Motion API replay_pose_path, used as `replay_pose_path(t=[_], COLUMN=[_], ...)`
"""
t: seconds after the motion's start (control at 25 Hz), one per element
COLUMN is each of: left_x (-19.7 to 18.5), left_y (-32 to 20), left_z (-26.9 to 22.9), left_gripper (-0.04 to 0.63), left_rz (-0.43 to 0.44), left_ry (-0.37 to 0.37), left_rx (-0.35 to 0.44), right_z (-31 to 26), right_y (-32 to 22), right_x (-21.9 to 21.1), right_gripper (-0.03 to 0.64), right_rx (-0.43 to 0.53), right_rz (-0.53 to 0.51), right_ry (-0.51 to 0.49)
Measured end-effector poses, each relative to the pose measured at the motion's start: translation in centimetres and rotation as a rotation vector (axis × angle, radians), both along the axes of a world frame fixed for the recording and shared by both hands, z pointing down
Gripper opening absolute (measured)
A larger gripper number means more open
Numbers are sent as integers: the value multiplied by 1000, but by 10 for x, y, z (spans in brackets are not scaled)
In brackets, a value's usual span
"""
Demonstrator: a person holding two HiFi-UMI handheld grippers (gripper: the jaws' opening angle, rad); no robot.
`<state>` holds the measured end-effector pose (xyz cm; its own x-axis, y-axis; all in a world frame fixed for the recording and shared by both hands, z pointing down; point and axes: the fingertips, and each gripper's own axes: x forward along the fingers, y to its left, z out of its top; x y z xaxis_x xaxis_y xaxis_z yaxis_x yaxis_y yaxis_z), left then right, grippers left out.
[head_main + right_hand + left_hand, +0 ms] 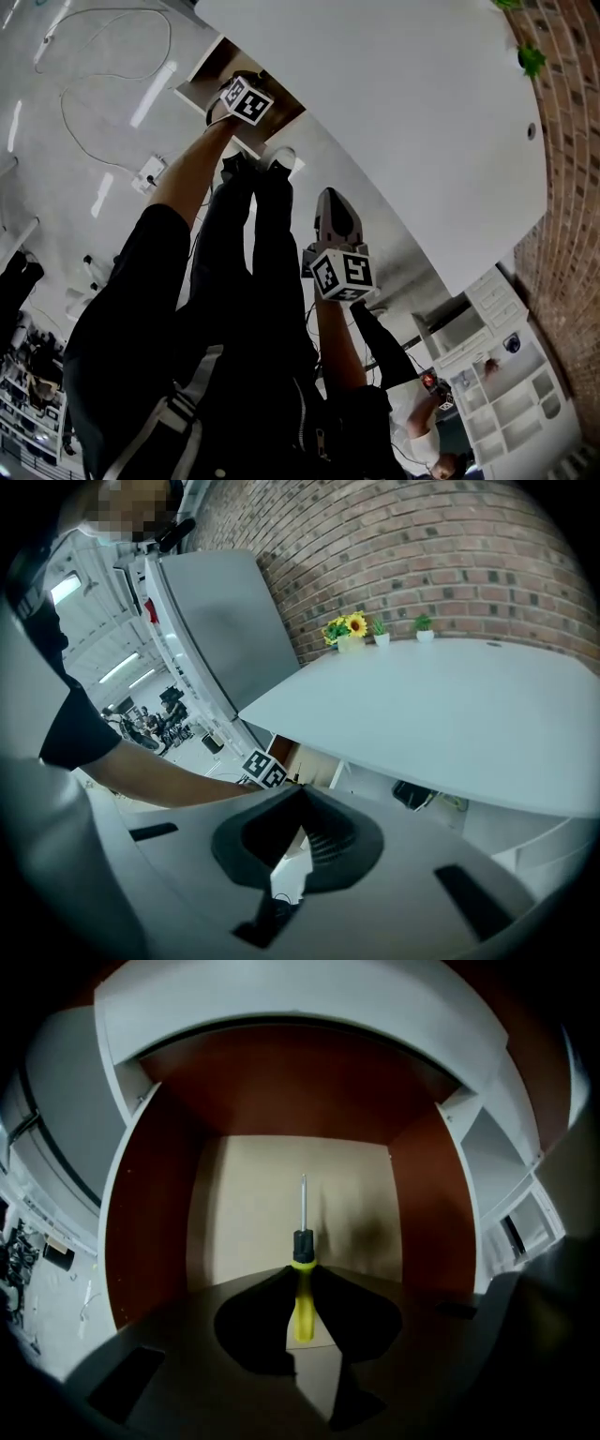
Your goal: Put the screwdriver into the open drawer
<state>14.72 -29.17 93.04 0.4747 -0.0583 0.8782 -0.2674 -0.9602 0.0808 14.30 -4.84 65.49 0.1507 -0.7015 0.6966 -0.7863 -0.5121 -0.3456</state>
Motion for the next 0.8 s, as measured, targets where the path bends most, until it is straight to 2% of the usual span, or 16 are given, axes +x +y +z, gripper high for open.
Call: replay_pose_path(t=[0.28,0.44,0.8], left_x=[3,-6,-16], left_y=[3,8,11], left_z=[37,53,63], left_gripper=[78,80,80], left_rz=[44,40,23], left_ry=[-122,-184,-233], left_rx=[27,12,-13], right_z=[11,14,18], right_y=[5,12,13], right_x=[2,1,1], right_gripper=[6,6,6], right_rx=[-19,-34,-34], right_rz=[19,14,25], right_ry=[-16,-19,-33])
